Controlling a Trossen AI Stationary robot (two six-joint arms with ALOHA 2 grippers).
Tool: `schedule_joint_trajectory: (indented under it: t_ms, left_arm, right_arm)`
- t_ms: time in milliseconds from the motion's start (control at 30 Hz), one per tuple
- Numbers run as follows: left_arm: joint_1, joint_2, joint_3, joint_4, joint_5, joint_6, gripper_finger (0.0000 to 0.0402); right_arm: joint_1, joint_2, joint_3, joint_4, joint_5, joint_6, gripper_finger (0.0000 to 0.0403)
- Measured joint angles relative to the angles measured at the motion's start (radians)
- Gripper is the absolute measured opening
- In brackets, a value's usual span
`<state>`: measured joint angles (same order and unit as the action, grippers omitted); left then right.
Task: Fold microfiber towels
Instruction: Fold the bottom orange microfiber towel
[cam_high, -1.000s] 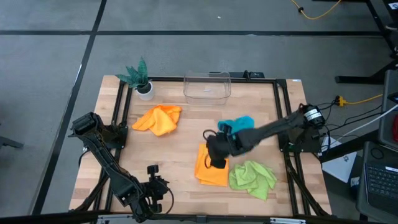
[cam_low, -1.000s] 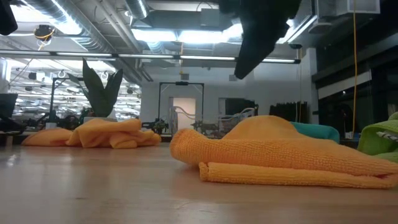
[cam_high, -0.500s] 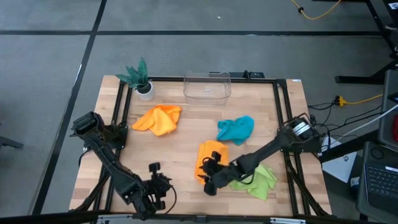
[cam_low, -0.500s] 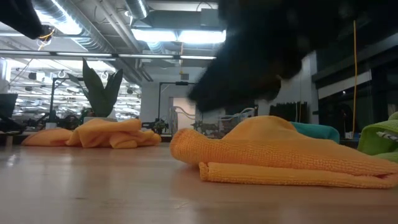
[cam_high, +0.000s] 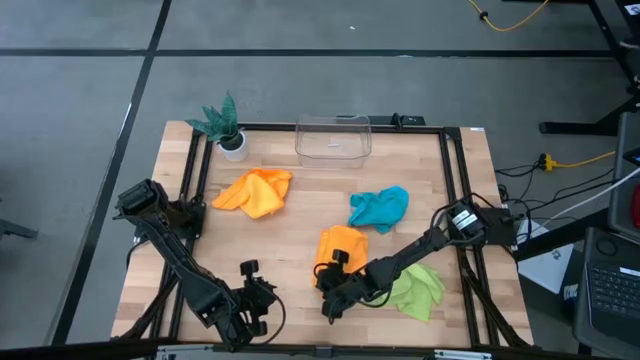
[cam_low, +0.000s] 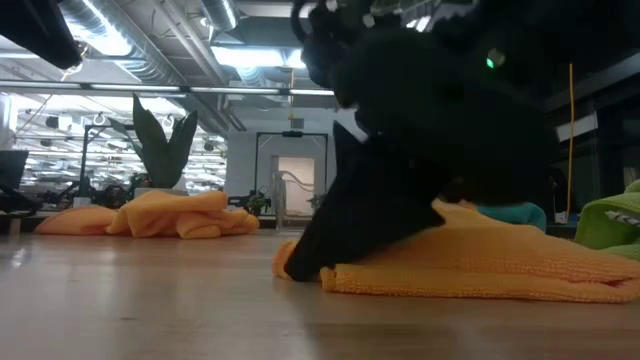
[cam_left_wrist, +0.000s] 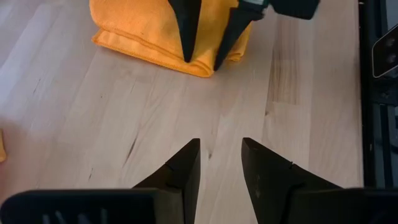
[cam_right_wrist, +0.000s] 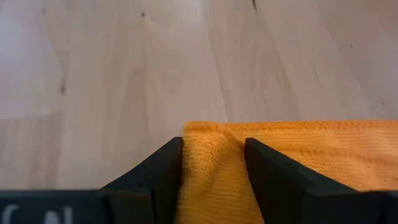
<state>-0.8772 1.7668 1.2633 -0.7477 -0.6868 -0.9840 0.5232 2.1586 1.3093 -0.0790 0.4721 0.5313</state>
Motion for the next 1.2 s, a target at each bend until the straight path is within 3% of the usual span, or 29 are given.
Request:
schedule_joint_trajectory:
  t_ms: [233,333,467,600,833,933,1200]
  left_arm:
    - [0.000,0.000,0.000,0.000,0.000,0.001,0.0109]
    - [0.000,0.000,0.000,0.000,0.000,0.002,0.0109]
    - [0.000,0.000,0.000,-0.001,-0.004,0.003,0.0109]
    - [0.000,0.000,0.000,0.000,-0.010,0.044,0.0109]
    - [0.000,0.000,0.000,0.000,-0.011,0.075,0.0109]
    - [0.000,0.000,0.000,0.010,-0.011,0.170,0.0109]
    - [0.010,0.000,0.000,0.195,-0.011,0.680,0.0110]
  right_arm:
    - [0.000,-0.002,0.002,-0.018,0.006,0.066,0.0166]
    - [0.001,-0.002,0.001,-0.023,0.011,0.071,0.0119]
    - [0.005,-0.002,0.001,-0.006,0.011,0.071,0.0020]
    - [0.018,0.000,0.052,-0.040,-0.001,0.049,0.0010]
    - [0.071,-0.001,0.264,-0.182,0.001,-0.118,0.0006]
    - [0.096,-0.001,0.356,-0.269,0.040,-0.168,0.0005]
    - [0.130,-0.002,0.440,-0.355,0.072,-0.142,0.0005]
